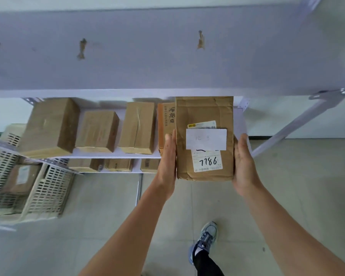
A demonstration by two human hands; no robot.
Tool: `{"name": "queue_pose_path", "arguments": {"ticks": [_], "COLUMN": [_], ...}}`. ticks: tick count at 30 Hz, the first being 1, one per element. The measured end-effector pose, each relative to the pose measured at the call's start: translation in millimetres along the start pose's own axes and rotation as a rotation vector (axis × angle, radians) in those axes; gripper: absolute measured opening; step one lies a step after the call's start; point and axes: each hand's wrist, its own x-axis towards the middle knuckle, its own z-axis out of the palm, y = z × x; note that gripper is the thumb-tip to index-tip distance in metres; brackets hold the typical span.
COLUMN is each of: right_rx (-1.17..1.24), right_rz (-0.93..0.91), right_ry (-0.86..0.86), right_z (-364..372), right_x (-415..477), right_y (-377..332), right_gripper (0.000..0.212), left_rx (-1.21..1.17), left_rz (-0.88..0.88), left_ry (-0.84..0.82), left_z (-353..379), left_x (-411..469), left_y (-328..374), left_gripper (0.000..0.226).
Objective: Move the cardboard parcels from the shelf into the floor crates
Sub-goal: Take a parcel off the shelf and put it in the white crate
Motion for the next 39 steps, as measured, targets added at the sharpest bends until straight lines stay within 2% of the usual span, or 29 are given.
{"name": "queue_pose_path", "arguments": {"ticks": [9,14,18,23,28,32,36,37,39], "right_rx": [0.017,-0.036,-0.105,-0.188,-0.192,-0.239,-0.242,-0.247,-0.252], "right_rz": [0.037,0.025,0.046,0.145,0.23,0.289,0.345,0.367,0.406], "right_ry": [-0.103,-0.141,-0.24,-0.389,-0.46,-0.505,-0.475,-0.47,-0.458], "right_z": [156.9,260.9,340.8,434.8,518.6,591.7,668.8,687.1,720.2], "right_x": [-90.8,-138.4,-161.3,-172.1,-168.2,-152.1,-125.4,-118.7,-107.8], "right_y": [24.0,45.5,64.3,94.3,136.0,179.0,215.0,223.6,240.9], "right_gripper": [0.066,0.06,0.059,0.073,0.069,0.079,0.096,0.096,0.077], "left_rx": [0.008,-0.04,-0.066,-0.075,-0.117,-0.151,-0.148,-0.155,-0.174], "left_rz": [0.087,0.075,0.088,0.144,0.08,0.005,-0.084,-0.105,-0.154], "left_ry": [0.034,0.125,0.212,0.354,0.483,0.584,0.647,0.667,0.713], "left_z": [-129.6,-211.1,-275.2,-363.3,-446.4,-525.4,-608.1,-628.4,-667.6], "left_x": [-134.9,-214.6,-272.5,-323.1,-345.2,-347.1,-336.5,-334.0,-330.2], "left_y": [40.8,70.6,91.5,102.5,93.5,88.5,99.5,104.0,110.5], "left_gripper": [0.069,0.071,0.066,0.067,0.072,0.073,0.084,0.085,0.082]}}
